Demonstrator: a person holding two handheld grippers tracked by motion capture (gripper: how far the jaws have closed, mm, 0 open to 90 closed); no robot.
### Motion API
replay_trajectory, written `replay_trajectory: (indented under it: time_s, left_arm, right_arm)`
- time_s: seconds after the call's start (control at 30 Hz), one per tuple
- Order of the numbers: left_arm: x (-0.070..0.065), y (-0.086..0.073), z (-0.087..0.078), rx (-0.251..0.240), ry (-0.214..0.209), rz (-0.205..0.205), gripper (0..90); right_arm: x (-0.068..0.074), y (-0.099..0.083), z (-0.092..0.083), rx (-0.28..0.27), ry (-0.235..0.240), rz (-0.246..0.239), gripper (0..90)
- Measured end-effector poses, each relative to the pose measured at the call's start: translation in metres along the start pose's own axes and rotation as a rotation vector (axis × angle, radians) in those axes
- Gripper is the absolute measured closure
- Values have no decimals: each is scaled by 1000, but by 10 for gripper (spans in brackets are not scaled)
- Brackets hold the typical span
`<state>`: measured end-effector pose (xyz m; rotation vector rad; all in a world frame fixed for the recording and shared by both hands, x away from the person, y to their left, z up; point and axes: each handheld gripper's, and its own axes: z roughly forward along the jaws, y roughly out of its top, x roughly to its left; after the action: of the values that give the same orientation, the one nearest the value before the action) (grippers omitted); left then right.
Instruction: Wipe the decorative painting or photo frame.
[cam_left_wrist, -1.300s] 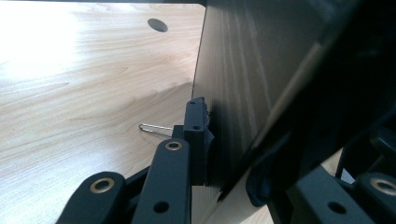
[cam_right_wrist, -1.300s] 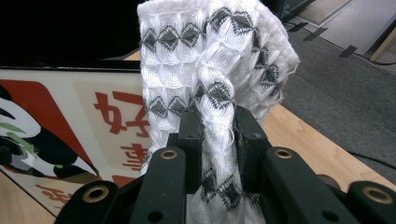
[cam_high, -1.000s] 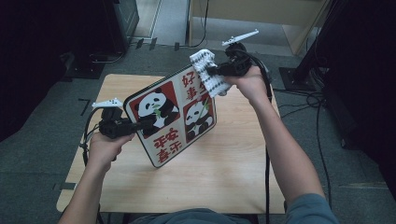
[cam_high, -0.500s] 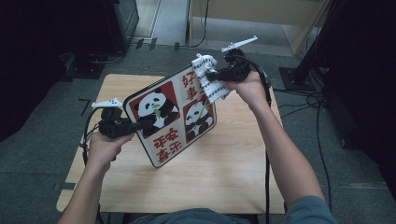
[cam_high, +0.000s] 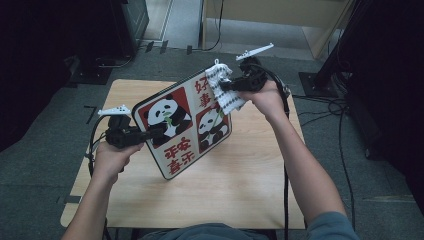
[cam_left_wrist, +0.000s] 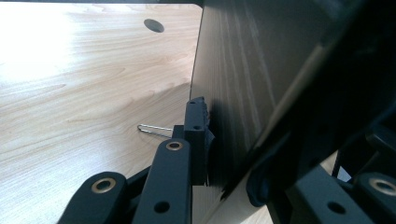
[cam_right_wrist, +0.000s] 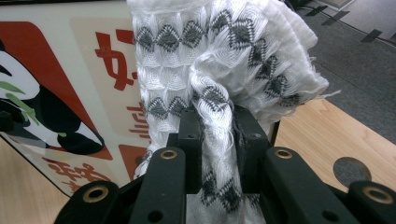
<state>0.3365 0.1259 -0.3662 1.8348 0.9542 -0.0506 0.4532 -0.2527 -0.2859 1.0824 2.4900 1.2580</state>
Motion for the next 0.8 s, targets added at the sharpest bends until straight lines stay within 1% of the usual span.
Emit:
replay_trajectory:
  time_s: [0.17, 0.37, 0.5, 0.8]
  left_arm:
    - [0, 0, 0, 0, -1, 0, 773]
    - [0, 0, 0, -1, -1, 2, 774]
    - [0, 0, 0, -1, -2, 3, 774]
    - [0, 0, 0, -1, -2, 4, 774]
  right_arm:
    - [0, -4, 1, -2, 2, 0, 769]
    - [-2, -9, 3, -3, 4, 13, 769]
    - [-3, -13, 4, -3, 7, 11, 769]
    - [-4, -22, 8, 11, 10, 15, 769]
